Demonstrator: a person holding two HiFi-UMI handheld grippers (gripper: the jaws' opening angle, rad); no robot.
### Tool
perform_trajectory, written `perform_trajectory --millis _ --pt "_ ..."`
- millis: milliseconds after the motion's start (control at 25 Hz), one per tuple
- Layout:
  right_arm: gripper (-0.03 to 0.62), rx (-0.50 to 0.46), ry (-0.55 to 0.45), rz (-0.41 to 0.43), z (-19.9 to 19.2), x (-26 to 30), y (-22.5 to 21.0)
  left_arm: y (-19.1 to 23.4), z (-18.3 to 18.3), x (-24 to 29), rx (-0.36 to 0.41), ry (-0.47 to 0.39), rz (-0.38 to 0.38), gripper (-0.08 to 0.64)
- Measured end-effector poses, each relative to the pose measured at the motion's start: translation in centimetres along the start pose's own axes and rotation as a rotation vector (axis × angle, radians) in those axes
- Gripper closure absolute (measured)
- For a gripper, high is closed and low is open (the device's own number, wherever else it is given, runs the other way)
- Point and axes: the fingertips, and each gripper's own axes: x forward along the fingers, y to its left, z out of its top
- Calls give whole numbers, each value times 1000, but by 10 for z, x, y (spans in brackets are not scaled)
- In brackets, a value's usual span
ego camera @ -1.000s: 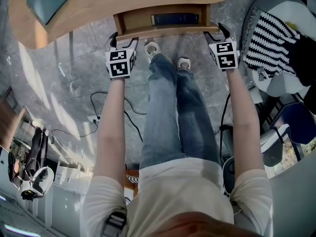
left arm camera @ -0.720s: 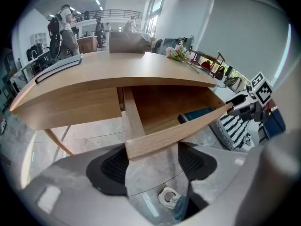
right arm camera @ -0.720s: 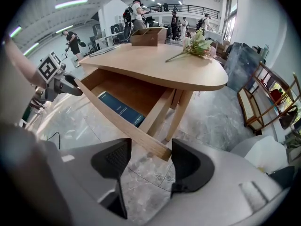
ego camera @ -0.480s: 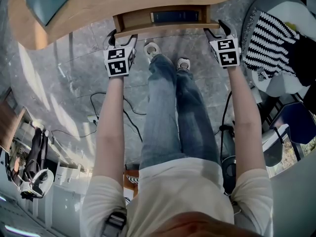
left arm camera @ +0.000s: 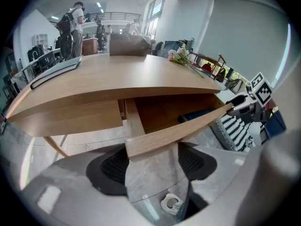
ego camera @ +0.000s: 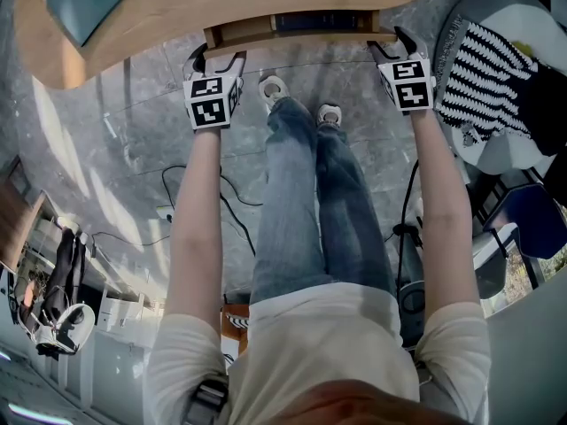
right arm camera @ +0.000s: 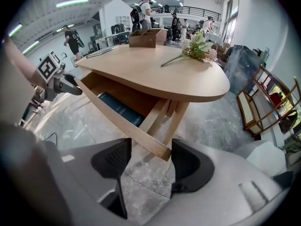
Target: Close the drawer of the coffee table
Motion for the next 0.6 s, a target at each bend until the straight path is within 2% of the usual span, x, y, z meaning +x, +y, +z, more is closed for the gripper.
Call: perform_trajectory --millis 600 --pt "325 -7 -16 -10 21 8 -12 9 22 8 3 -27 4 227"
